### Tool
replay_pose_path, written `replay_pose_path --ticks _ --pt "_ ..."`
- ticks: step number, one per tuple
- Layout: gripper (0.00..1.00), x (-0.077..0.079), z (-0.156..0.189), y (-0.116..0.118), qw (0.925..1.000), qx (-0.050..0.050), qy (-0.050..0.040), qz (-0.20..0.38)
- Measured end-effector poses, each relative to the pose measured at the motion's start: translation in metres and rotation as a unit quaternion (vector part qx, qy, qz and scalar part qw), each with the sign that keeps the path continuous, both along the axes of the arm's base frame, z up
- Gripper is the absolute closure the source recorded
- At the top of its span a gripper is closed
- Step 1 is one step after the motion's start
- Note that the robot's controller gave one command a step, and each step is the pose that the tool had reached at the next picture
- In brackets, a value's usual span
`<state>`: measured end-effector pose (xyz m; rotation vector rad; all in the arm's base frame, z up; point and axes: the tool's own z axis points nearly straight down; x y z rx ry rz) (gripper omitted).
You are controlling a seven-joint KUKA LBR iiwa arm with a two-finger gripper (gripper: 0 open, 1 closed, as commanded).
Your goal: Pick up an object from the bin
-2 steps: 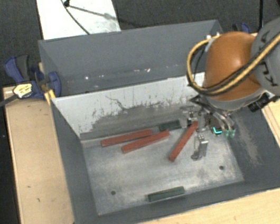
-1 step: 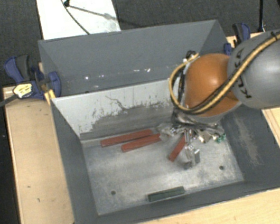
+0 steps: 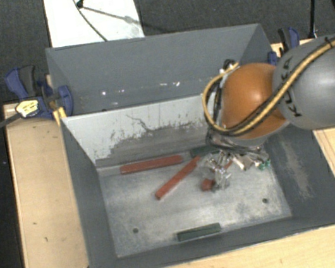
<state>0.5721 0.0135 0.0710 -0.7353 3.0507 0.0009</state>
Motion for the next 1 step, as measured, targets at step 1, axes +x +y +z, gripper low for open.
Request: replay_pose_path --ticks 1 --pt "1.0 -0.0507 0.143 -0.0236 0.9927 -0.001 -0.0026 0.12"
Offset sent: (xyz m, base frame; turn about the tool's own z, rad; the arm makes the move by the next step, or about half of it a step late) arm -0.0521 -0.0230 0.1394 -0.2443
